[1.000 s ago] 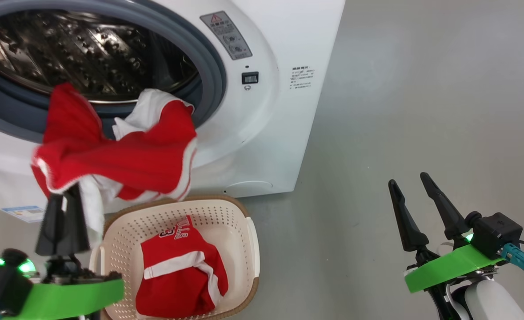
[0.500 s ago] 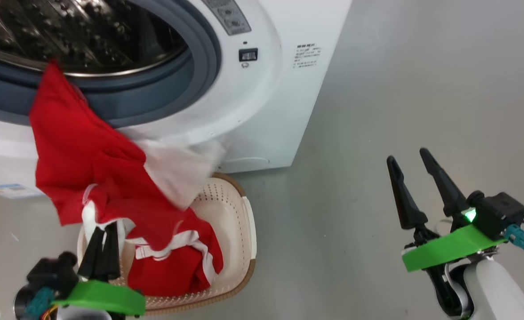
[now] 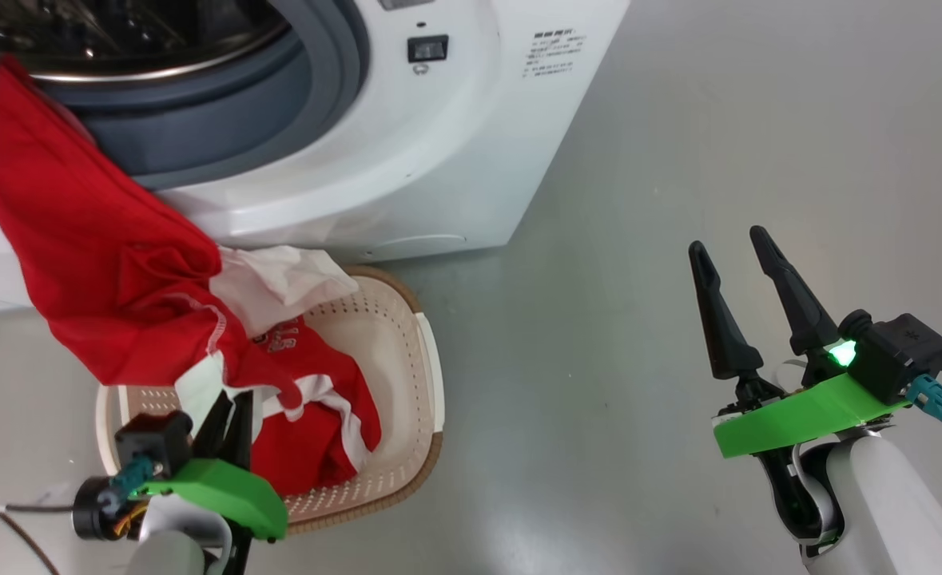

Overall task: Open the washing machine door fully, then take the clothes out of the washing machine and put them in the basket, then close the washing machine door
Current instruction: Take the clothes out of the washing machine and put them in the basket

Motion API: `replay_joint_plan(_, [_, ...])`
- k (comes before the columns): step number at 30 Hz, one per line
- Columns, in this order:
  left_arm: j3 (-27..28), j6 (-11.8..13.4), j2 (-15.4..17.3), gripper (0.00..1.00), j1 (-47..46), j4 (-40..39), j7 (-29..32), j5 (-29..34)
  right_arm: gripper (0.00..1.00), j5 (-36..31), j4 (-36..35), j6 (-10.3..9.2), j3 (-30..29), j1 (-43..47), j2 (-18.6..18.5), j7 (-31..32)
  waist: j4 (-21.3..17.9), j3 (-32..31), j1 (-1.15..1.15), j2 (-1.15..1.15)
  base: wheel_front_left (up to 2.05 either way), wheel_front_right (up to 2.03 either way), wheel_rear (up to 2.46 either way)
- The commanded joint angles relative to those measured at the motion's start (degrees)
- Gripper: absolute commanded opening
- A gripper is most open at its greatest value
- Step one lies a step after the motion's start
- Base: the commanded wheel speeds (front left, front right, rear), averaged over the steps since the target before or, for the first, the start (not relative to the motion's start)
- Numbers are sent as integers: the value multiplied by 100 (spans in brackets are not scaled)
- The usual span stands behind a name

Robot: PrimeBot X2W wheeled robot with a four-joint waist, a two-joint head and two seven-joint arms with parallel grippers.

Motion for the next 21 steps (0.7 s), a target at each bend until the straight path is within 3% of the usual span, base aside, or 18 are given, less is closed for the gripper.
replay_joint_plan(1, [146,-9,69,0,-115,81,-30,71,100,-51,-151,36,130,-83,-11,-36,-66,179,0,0,0,0,0])
replay_joint_plan(16, [208,-31,340,0,-1356,1715,-30,352,100,-69,-228,36,237,-445,73,-36,-217,864,0,0,0,0,0])
replay_joint_plan(21, [198,-35,516,48,-1782,2159,-30,389,100,-70,-246,36,298,-575,94,-36,-270,1069,0,0,0,0,0])
